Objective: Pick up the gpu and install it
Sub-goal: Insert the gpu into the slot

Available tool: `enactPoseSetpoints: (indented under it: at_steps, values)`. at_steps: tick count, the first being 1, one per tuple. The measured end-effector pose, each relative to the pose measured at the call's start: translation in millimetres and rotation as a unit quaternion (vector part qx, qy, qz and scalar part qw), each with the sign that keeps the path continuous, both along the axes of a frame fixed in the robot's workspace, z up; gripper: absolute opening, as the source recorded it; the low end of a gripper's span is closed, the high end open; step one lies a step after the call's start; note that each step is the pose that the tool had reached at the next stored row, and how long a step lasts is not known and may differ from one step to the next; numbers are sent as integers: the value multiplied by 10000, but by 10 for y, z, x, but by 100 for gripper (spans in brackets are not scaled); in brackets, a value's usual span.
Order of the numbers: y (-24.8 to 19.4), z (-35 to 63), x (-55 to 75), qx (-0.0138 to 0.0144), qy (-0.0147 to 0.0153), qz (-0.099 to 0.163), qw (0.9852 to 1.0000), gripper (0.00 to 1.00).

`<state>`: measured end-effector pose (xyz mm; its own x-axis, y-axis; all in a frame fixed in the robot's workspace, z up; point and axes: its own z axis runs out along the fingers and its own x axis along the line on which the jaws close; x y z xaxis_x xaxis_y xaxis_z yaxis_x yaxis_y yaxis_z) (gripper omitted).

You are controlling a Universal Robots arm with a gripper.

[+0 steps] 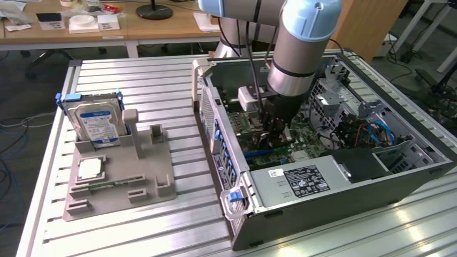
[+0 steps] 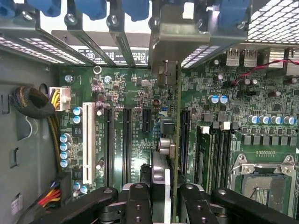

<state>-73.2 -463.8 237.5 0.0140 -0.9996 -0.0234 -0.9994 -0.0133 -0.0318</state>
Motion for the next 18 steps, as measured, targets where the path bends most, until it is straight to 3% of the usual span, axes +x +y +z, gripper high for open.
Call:
enactPoseSetpoints:
  at_steps: [18]
  values:
    - [0,-85,-66,5,1,0,10000,28]
